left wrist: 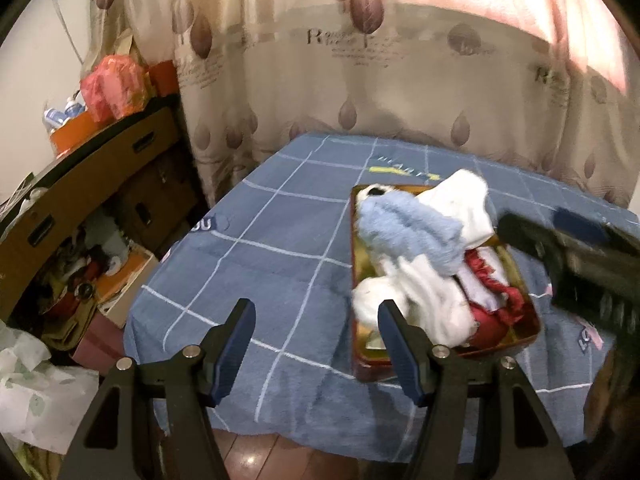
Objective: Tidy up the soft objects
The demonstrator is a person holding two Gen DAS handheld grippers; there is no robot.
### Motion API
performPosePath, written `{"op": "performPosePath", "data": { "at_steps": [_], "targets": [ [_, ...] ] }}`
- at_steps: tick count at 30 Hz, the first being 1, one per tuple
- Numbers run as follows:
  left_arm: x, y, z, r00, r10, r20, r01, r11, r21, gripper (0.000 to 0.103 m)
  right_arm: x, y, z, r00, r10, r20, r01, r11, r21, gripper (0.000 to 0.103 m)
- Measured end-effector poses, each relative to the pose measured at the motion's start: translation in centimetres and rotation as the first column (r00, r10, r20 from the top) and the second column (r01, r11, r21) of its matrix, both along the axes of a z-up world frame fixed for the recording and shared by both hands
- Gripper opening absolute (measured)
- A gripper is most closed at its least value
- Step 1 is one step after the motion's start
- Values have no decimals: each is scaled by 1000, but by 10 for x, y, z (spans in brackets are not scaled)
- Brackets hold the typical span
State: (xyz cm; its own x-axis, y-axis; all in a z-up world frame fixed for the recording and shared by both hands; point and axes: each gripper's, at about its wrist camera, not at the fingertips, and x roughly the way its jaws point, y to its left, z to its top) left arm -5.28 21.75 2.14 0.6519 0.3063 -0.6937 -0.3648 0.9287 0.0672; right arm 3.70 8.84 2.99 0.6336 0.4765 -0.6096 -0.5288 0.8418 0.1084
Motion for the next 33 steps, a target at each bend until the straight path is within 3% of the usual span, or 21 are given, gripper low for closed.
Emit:
{"op": "performPosePath", "data": {
  "at_steps": [5, 8, 11, 22, 26, 33],
  "targets": [
    [-9, -10, 8, 993, -68, 93, 71, 997, -30, 65, -38, -28, 6, 981, -134, 143, 134, 991, 8, 92],
    [-14, -14, 11, 985, -88, 147, 95, 995, -39, 65, -57, -36, 11, 950, -216, 223, 217, 976, 22, 101],
    [-19, -15, 15, 975, -99, 197, 114, 991, -65, 65, -77, -42, 17, 919, -270, 288, 273, 961, 29, 102],
    [-27, -35, 24, 970, -124, 209, 123, 992, 20, 65, -96, -51, 36, 900, -311, 305, 309, 949, 55, 102],
    [-30, -39, 28, 963, -143, 229, 142, 990, 23, 65, -100, -53, 37, 903, -304, 304, 300, 952, 61, 102],
    [-26, -42, 24, 971, -141, 195, 139, 990, 23, 65, -97, -59, 34, 907, -311, 282, 302, 950, 77, 102]
  ]
}}
